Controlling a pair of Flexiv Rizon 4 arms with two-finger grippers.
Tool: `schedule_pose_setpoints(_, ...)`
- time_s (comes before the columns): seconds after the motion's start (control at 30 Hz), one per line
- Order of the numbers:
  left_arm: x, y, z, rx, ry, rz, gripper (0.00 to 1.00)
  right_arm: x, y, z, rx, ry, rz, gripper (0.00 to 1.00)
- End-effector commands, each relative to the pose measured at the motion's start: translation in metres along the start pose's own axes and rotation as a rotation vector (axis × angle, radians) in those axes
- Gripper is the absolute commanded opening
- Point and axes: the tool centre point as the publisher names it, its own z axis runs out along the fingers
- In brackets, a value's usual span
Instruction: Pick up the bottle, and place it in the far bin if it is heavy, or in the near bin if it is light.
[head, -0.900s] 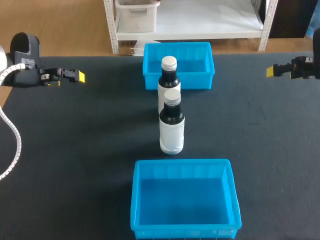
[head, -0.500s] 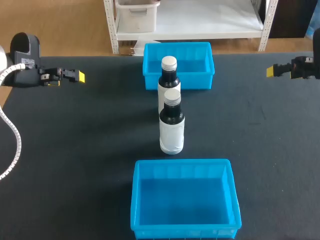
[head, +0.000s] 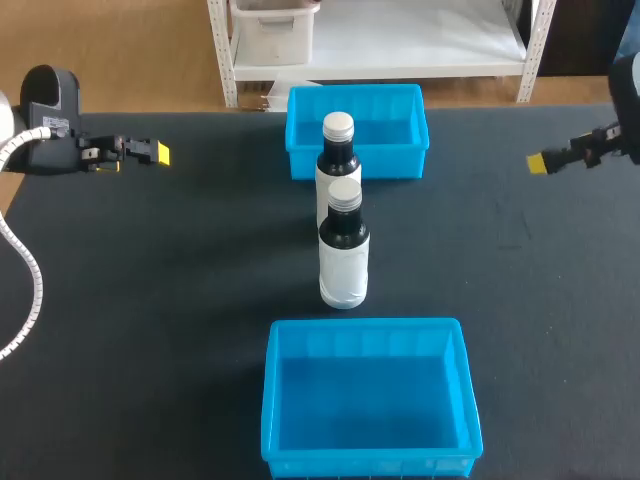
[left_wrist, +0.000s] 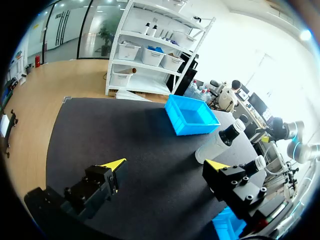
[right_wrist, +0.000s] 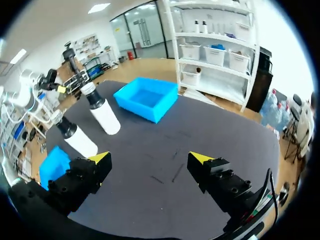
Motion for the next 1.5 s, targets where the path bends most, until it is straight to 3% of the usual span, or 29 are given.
schedule_pose_setpoints(0.03, 0.0, 0.0, 0.0, 0.0, 0.0, 0.0, 1.0, -0.003, -0.009, -0.003, -0.533, 0.122, -0.433, 1.0)
schedule_pose_setpoints(0.5, 0.0, 0.0, 0.0, 0.0, 0.0, 0.0, 1.0, -0.003, -0.009, -0.003, -0.533, 0.122, -0.433, 1.0)
schedule_pose_setpoints(0.63, 0.0, 0.0, 0.0, 0.0, 0.0, 0.0, 1.0, -0.006, 0.015, 0.006, -0.563, 0.097, -0.599, 1.0)
schedule_pose_setpoints(0.77, 0.0, 0.0, 0.0, 0.0, 0.0, 0.0, 1.0, -0.005, 0.044, 0.014, -0.585, 0.076, -0.675, 1.0)
schedule_pose_setpoints(1.1, 0.0, 0.0, 0.0, 0.0, 0.0, 0.0, 1.0, -0.007, 0.105, 0.028, -0.619, 0.051, -0.698, 1.0)
schedule_pose_setpoints(1.5, 0.0, 0.0, 0.0, 0.0, 0.0, 0.0, 1.0, -0.015, 0.164, 0.046, -0.598, 0.022, -0.723, 1.0)
